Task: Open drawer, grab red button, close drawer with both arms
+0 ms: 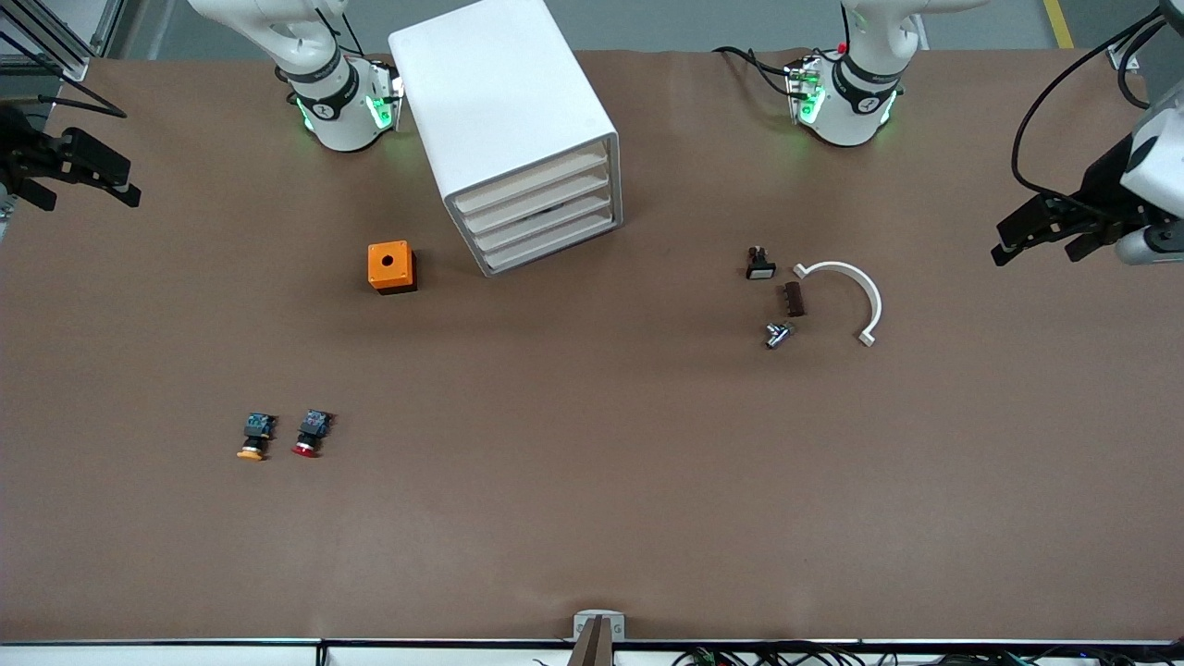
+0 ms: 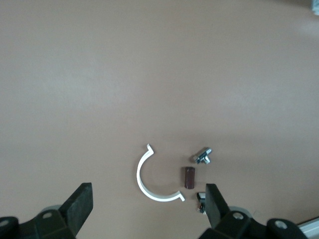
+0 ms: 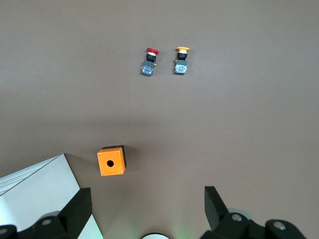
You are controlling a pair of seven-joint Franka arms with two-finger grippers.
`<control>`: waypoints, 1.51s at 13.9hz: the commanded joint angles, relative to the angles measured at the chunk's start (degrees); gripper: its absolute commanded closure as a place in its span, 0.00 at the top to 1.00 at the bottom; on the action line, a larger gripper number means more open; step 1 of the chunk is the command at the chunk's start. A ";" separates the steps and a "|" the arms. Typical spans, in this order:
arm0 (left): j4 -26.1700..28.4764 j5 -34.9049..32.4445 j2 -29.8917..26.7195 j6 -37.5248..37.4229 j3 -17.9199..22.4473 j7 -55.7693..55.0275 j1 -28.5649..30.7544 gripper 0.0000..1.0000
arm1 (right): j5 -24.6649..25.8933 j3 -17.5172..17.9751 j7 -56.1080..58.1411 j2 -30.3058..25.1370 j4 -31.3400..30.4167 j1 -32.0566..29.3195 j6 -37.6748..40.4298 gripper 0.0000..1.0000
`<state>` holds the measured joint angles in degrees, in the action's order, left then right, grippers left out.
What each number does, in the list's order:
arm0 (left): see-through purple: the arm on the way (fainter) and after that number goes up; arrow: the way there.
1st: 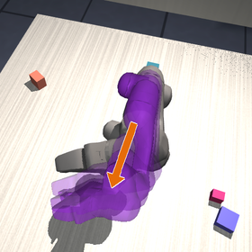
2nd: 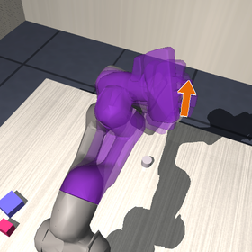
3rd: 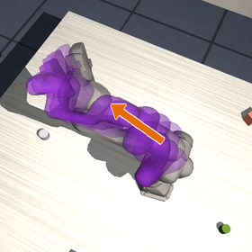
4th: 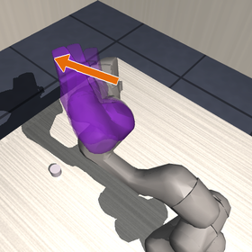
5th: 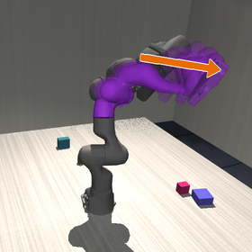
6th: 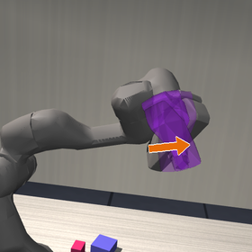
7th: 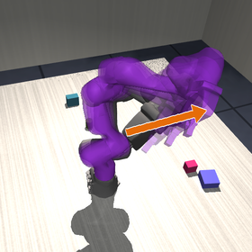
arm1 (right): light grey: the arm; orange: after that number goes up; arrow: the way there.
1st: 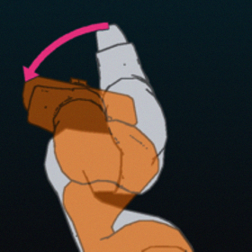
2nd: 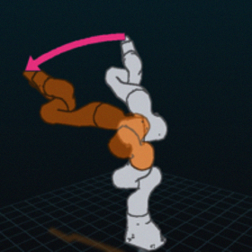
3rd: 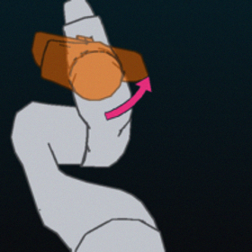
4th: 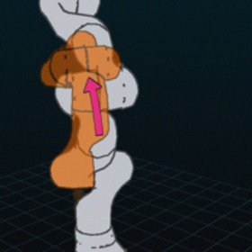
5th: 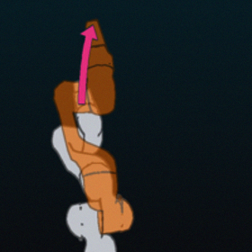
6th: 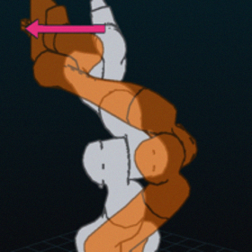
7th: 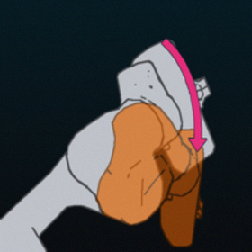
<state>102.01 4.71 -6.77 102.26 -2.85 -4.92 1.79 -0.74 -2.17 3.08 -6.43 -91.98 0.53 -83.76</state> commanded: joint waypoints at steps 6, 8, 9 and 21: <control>-10.67 -1.19 8.16 -0.40 -0.75 0.00 0.15 1.00 | -0.14 0.77 0.09 -1.75 -1.62 -1.23 -0.09 1.00; -11.56 -1.28 8.88 -0.49 -0.84 0.17 0.15 1.00 | -0.05 0.77 0.09 -1.75 -1.54 -1.15 -0.17 1.00; -11.48 -1.28 8.88 -0.92 -0.84 0.17 0.23 1.00 | -0.05 0.85 0.09 -1.75 -1.54 -1.15 -0.17 1.00; -11.74 -1.28 8.00 -3.56 -1.37 0.00 0.41 1.00 | 0.12 0.94 0.09 -1.75 -1.54 -1.06 -0.17 1.00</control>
<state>90.85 4.71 1.76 100.36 -3.32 -4.92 1.65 -0.73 -2.06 3.09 -6.55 -92.16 0.53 -83.76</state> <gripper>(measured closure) 0.000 0.000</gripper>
